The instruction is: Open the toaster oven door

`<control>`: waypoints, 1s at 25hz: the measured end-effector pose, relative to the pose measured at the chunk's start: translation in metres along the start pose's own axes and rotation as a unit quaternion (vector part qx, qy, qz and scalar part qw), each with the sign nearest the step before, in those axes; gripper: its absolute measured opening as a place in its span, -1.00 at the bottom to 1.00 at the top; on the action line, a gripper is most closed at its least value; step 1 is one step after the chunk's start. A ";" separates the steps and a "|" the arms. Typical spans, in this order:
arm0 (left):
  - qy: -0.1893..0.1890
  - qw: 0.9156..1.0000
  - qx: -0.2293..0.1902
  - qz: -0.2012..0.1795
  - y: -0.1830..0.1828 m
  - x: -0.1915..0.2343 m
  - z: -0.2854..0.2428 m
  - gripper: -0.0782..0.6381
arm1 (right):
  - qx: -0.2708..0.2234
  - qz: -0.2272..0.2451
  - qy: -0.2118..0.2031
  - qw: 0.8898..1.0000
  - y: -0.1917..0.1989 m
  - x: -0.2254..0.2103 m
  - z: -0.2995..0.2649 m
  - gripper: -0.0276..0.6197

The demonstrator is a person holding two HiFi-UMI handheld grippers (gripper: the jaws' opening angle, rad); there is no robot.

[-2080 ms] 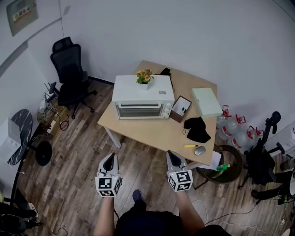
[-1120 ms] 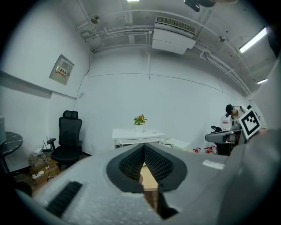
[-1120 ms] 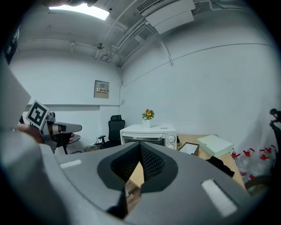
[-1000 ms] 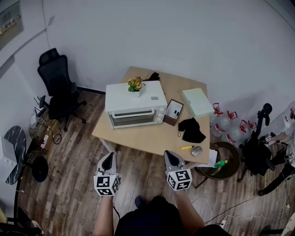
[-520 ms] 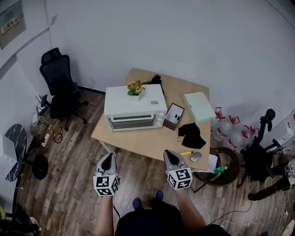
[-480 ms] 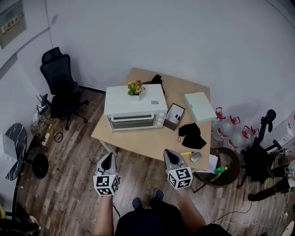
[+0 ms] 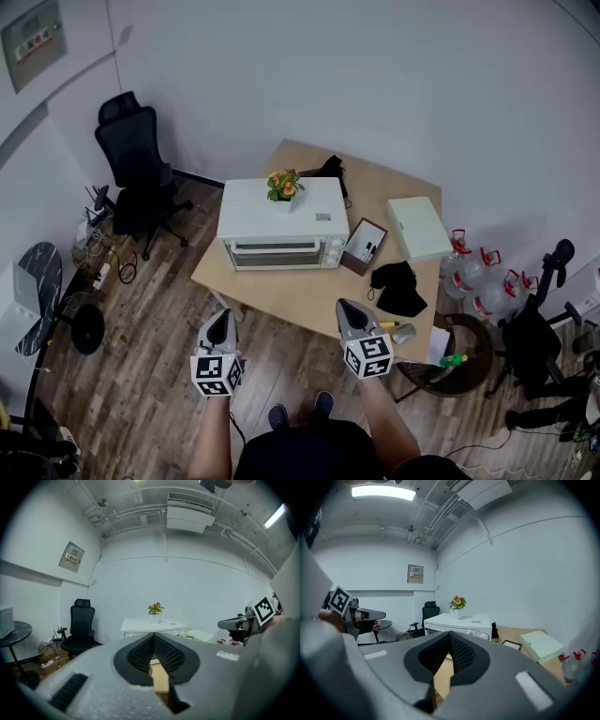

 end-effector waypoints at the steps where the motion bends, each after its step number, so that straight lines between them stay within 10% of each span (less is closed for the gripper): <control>1: -0.001 1.000 0.001 0.001 0.000 0.001 -0.002 -0.79 | 0.001 -0.001 -0.002 1.000 0.000 -0.002 -0.002 -0.88; 25: -0.011 1.000 0.006 0.005 0.005 0.012 -0.016 -0.79 | 0.029 -0.012 -0.014 0.999 0.016 -0.017 -0.035 -0.88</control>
Point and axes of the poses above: the fingertips, and each gripper's own axes: z backward along the fingers, x to its left, y out of its underside, the point moved 8 cm from there along z, backward along the fingers, and after that the axes turned 6 degrees about -z, right-handed, at the moved point
